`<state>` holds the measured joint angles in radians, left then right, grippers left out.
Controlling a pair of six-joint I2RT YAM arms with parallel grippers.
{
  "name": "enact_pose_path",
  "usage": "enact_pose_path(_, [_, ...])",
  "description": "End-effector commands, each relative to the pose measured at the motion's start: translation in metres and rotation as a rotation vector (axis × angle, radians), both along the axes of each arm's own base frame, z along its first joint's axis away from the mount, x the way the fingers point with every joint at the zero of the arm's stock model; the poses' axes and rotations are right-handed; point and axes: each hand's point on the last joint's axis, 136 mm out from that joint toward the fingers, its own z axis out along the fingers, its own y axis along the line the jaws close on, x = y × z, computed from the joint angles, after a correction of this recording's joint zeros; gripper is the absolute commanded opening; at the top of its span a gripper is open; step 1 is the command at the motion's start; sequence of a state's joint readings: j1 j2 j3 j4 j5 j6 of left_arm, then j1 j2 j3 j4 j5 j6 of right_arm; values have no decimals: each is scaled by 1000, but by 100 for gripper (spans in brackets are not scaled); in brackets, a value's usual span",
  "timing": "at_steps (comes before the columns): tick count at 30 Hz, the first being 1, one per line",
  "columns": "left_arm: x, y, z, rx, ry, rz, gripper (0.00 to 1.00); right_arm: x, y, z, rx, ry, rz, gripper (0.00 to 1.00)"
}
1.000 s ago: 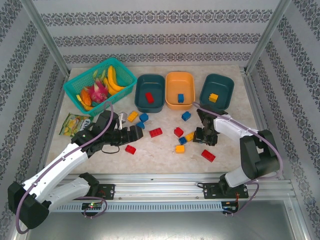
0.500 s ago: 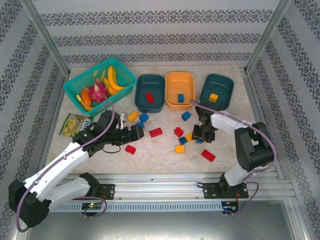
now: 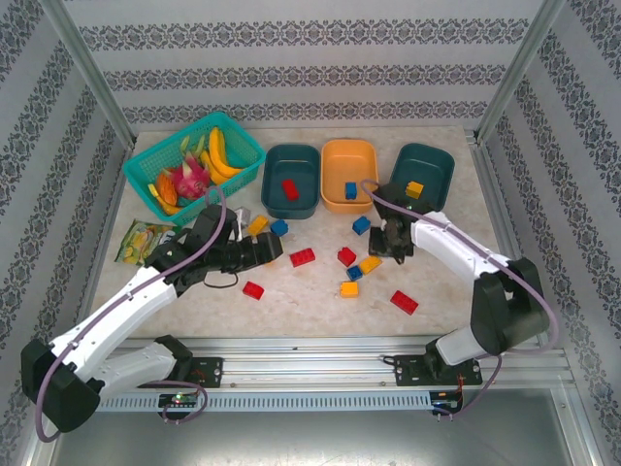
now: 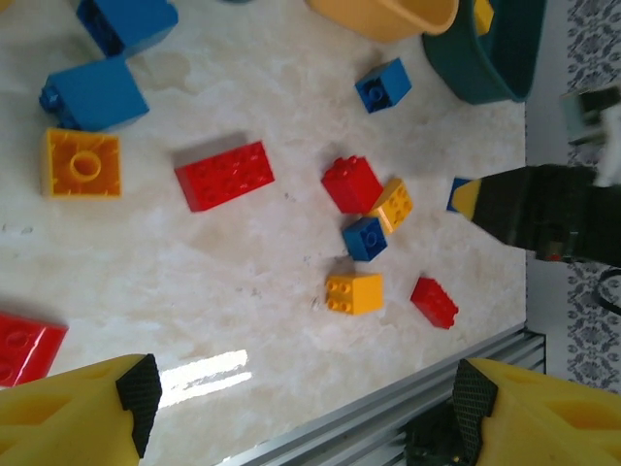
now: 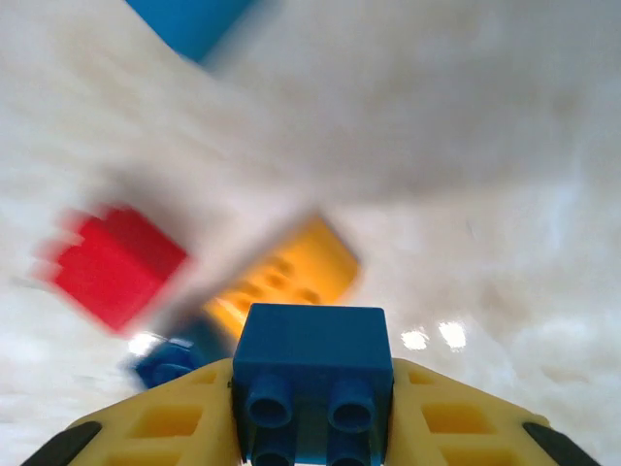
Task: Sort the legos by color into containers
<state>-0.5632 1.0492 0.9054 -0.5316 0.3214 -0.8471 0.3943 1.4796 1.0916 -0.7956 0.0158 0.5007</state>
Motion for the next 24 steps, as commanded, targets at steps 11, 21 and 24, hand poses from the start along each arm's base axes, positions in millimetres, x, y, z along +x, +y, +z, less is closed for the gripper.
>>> enact_pose_path(11, [112,8,40,-6,-46,131,81,149,60,20,26,-75,33,24])
enact_pose_path(21, [140,19,26,10,-12,173,81,184,79,-39,87,54,-22,28])
enact_pose_path(24, [136,24,19,33,18,188,81,186,78,-50,105,80,-44,32])
